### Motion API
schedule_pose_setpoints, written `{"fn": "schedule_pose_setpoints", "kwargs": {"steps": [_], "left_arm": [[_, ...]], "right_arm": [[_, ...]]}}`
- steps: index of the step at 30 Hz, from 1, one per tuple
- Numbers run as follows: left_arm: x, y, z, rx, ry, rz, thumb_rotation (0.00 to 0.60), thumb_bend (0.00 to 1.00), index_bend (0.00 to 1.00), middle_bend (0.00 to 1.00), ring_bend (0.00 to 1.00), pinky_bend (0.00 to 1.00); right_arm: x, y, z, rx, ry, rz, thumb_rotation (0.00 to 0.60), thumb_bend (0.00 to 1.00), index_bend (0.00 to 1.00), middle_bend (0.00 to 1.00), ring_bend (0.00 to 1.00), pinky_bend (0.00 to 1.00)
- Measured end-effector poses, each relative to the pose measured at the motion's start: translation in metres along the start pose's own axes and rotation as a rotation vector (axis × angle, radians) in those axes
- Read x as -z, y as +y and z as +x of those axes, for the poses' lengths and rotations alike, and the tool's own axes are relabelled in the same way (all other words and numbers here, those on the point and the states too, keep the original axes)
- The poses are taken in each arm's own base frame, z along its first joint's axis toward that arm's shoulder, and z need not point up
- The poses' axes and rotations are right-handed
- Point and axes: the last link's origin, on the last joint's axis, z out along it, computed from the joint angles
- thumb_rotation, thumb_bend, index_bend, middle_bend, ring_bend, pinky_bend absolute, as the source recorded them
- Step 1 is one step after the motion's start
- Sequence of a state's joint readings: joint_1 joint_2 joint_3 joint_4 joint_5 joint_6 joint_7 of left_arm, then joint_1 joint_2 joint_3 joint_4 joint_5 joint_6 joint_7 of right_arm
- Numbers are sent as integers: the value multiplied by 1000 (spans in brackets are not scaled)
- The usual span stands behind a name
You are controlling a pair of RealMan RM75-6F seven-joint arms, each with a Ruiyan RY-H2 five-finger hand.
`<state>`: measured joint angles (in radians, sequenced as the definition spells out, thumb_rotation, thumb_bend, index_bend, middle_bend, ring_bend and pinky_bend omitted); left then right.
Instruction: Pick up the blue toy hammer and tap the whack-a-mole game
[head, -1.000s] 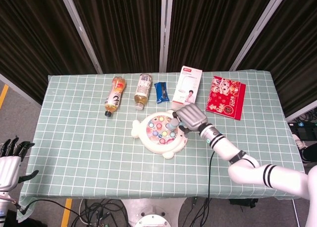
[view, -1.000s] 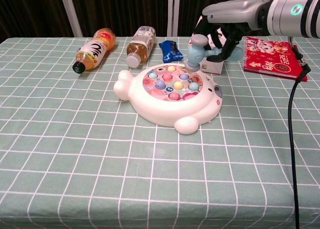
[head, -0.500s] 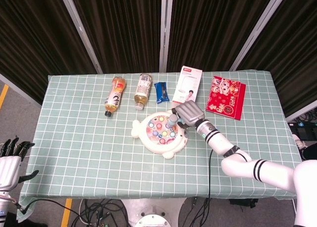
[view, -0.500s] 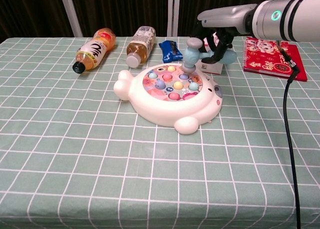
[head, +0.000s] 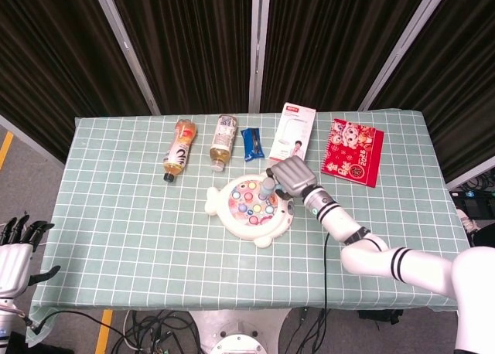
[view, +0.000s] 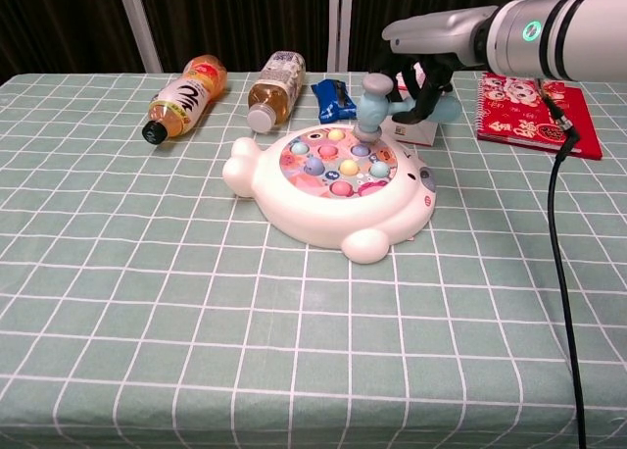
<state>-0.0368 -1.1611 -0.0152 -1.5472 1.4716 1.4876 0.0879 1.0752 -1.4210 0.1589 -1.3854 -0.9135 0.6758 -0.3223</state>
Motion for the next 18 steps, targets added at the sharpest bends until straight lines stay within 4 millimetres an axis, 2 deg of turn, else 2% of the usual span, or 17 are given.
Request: {"fn": "schedule_pose_setpoints", "kwargs": {"steps": [5, 12, 18], "left_arm": [[0, 1, 1, -1, 10, -5, 600, 0, 227, 183, 56, 43], [-3, 5, 5, -9, 47, -18, 600, 0, 227, 183, 56, 43], [-4, 9, 6, -14, 53, -28, 600, 0, 227, 183, 56, 43]], "right_arm": [[20, 25, 3, -21, 19, -48, 600, 646, 650, 623, 536, 696], [53, 65, -29, -116, -9, -129, 600, 644, 651, 623, 532, 676], [64, 93, -58, -157, -28, -182, 600, 590, 646, 604, 524, 626]]}}
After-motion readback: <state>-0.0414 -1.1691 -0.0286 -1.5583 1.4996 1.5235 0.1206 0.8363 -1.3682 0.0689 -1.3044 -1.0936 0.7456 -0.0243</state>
